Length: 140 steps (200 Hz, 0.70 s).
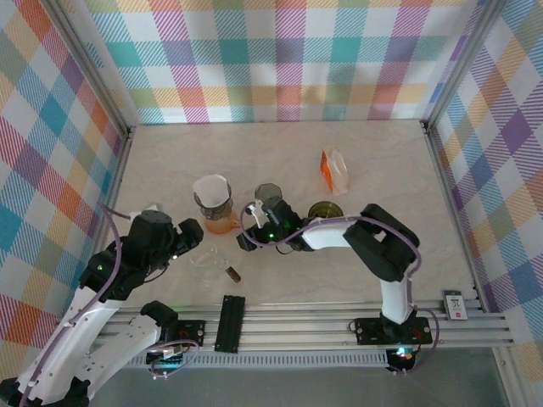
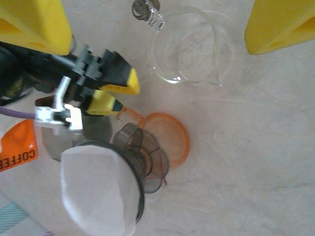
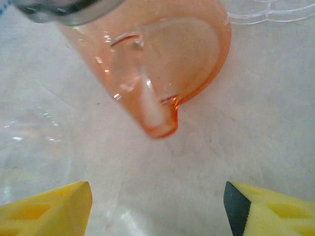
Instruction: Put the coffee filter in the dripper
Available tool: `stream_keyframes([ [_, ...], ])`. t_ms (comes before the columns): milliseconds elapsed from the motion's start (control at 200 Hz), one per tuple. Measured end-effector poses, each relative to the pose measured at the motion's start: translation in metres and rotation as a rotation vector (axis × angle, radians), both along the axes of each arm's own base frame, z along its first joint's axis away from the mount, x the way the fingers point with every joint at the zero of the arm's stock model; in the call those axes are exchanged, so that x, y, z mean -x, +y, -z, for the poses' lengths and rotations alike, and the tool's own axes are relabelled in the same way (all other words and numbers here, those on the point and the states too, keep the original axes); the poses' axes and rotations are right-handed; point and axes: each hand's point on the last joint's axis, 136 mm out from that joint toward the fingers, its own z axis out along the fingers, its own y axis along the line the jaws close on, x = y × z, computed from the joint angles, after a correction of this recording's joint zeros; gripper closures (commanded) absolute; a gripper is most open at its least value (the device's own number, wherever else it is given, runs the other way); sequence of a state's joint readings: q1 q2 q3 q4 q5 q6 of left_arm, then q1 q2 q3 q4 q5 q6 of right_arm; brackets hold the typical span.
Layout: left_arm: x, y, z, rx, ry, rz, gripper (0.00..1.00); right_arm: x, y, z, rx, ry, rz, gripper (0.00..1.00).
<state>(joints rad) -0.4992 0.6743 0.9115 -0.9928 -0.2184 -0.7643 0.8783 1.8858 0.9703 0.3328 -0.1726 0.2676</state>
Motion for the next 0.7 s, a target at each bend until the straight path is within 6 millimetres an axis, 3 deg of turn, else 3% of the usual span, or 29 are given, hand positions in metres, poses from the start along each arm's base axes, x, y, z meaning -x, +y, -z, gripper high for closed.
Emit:
stream_keyframes([
  [160,0.004,-0.001,0.042,-0.031,0.122,-0.013,0.33,0.019,-0.019,-0.036,-0.057,0.001,0.031,0.27],
  [370,0.004,-0.003,0.089,-0.088,0.269,-0.029,0.46,0.037,-0.047,-0.071,-0.087,-0.019,0.079,0.26],
  [505,0.002,-0.005,0.105,-0.110,0.321,-0.028,0.59,0.044,-0.064,-0.086,-0.087,-0.033,0.109,0.25],
  [700,-0.005,-0.016,0.113,-0.098,0.340,0.013,0.75,0.047,-0.090,-0.102,-0.068,-0.069,0.181,0.24],
])
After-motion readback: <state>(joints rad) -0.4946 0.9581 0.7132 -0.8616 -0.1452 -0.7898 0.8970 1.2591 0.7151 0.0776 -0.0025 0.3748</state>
